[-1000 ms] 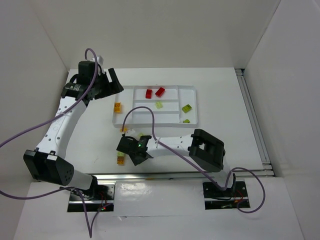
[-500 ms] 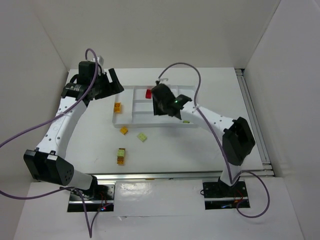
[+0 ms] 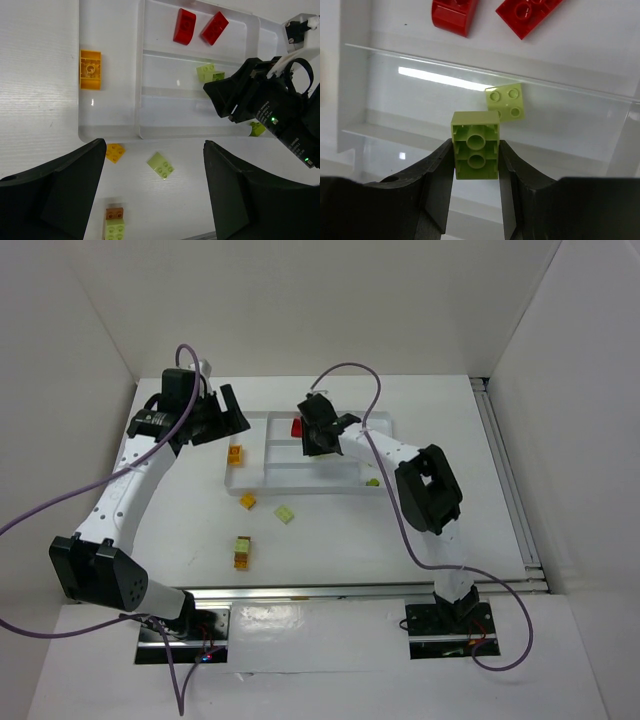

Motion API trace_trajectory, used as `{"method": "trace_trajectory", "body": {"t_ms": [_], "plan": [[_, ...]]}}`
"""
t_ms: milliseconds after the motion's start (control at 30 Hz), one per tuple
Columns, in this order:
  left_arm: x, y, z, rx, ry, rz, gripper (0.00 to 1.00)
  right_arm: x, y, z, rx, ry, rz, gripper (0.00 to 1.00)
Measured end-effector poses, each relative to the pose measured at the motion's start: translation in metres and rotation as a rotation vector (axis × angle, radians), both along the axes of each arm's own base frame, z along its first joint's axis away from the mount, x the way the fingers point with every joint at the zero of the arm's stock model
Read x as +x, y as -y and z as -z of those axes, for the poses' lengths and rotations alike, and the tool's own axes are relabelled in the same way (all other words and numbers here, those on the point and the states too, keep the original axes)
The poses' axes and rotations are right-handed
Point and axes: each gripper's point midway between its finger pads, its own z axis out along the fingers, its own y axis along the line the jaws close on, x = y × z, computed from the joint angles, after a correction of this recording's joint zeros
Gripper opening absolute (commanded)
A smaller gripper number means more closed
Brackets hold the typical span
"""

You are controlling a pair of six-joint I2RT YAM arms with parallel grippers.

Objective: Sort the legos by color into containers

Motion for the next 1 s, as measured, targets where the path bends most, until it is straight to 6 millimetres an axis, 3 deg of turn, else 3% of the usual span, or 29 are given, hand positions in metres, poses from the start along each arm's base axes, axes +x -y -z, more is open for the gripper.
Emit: {"method": "trace_trajectory", "body": {"t_ms": [100, 400, 667, 700, 833, 1000], "plan": [[0.000, 0.001, 0.001, -0.003, -0.001, 0.004, 0.89, 0.004, 0.006, 0.005, -0.004, -0.010, 0.011, 0.32], [0.000, 0.003, 0.000, -0.013, 0.003, 0.015, 0.89, 0.020, 0.000, -0.007, 0.034, 0.021, 0.014, 0.35], [0.001, 0.004, 0.001, -0.013, 0.002, 0.015, 0.89, 0.021, -0.009, 0.018, 0.034, -0.023, -0.010, 0.39], [0.002, 0.004, 0.002, -0.012, 0.000, 0.015, 0.89, 0.022, -0.011, 0.019, 0.035, -0.025, -0.012, 0.40], [0.002, 0.004, 0.003, -0.012, -0.004, 0.014, 0.89, 0.020, -0.017, 0.020, 0.036, -0.025, -0.025, 0.75], [0.002, 0.004, 0.003, -0.012, -0.004, 0.014, 0.89, 0.013, -0.027, 0.016, 0.022, -0.009, -0.045, 0.78]]}}
